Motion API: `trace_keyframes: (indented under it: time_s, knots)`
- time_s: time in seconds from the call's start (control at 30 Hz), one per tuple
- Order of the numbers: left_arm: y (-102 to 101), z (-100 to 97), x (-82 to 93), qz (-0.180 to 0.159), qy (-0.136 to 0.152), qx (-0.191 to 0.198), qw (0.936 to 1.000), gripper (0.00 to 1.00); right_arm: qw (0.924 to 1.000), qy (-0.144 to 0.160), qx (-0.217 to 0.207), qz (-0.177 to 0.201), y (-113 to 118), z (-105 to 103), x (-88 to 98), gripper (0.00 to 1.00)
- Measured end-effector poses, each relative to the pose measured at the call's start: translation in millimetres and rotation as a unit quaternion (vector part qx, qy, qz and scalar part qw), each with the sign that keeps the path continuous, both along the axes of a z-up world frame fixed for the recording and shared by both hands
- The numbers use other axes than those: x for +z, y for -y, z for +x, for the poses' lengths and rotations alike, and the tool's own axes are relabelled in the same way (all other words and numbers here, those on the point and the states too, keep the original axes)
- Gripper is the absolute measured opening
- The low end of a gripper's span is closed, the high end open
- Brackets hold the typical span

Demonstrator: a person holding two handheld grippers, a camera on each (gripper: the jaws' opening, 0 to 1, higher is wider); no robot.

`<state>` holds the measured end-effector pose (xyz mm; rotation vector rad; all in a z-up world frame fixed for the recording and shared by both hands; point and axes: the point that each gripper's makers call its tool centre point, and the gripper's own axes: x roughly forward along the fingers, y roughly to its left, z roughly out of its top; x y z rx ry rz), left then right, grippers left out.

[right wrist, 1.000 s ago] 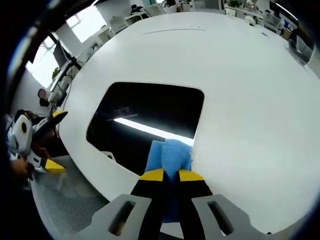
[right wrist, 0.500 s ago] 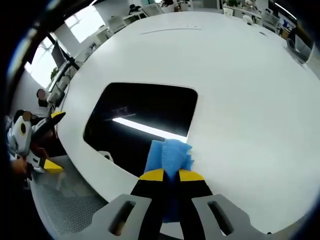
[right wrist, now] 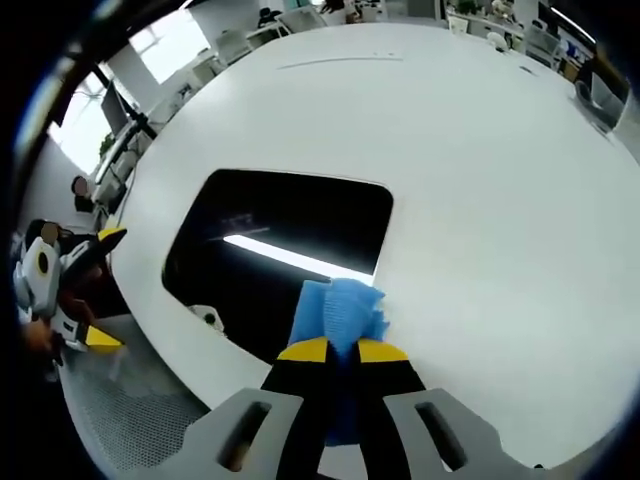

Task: Wipe the mirror surface with the cleaning cloth until all visible marks leave the cleaned area.

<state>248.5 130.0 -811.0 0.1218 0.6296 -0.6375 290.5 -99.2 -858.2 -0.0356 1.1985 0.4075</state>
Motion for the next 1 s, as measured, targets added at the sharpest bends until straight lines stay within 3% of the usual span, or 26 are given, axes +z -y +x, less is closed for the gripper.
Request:
trace_keyframes:
  time_s: [1.0]
  knots:
    - [-2,1.5,-0.6,0.000,-0.001,0.006,1.0000,1.00,0.9999,0.002,-0.003,-0.010,2,37,-0.2,0.03]
